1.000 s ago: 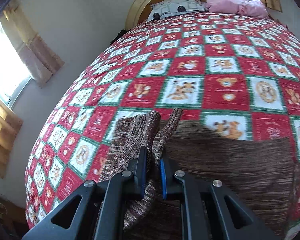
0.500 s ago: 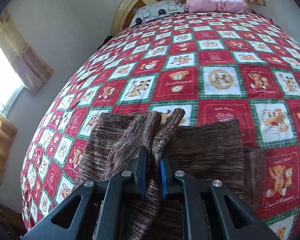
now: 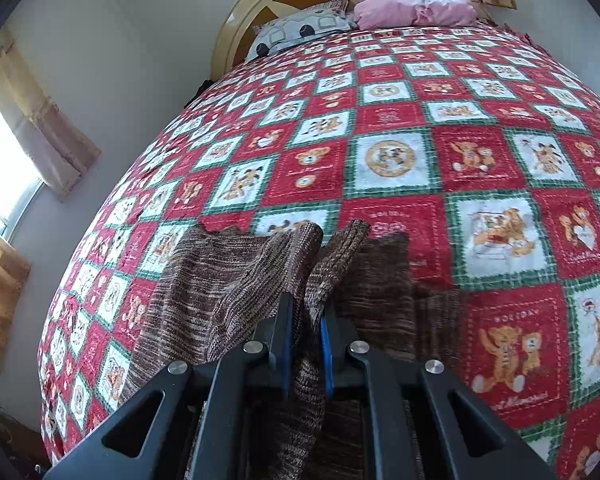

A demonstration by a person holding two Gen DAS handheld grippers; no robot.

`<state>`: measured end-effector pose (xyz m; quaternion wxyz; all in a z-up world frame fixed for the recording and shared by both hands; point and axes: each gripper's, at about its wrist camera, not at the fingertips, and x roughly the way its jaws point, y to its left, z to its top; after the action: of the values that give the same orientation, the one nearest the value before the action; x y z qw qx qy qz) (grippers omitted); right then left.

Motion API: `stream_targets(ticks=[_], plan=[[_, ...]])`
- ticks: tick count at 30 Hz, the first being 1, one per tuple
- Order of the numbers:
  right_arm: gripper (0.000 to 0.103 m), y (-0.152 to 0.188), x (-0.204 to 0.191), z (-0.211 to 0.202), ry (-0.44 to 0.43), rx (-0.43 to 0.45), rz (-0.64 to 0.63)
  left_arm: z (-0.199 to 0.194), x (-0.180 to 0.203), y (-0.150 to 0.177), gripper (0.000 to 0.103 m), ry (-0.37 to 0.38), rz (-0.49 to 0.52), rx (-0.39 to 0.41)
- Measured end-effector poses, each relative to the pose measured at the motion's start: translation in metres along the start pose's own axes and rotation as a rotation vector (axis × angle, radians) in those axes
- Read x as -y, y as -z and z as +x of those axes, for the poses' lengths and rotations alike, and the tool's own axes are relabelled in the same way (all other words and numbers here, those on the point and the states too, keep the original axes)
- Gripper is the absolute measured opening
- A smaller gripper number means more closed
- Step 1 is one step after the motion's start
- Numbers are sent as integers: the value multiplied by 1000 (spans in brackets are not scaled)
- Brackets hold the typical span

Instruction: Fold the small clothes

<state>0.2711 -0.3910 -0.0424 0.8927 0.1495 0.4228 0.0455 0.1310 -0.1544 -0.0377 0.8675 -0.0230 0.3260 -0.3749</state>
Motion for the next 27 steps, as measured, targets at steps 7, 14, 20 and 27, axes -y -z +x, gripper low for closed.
stream_targets(ticks=[7, 14, 20, 27], plan=[[11, 1, 18, -12, 29, 13, 7, 10, 23, 0, 10, -11, 32, -38], [11, 6, 34, -11, 41, 18, 32, 20, 37, 4, 10, -30, 63, -68], [11, 12, 39, 1, 43, 8, 37, 29, 39, 7, 10, -48, 58, -107], [11, 19, 44, 12, 55, 10, 29, 36, 41, 8, 10, -63, 59, -151]])
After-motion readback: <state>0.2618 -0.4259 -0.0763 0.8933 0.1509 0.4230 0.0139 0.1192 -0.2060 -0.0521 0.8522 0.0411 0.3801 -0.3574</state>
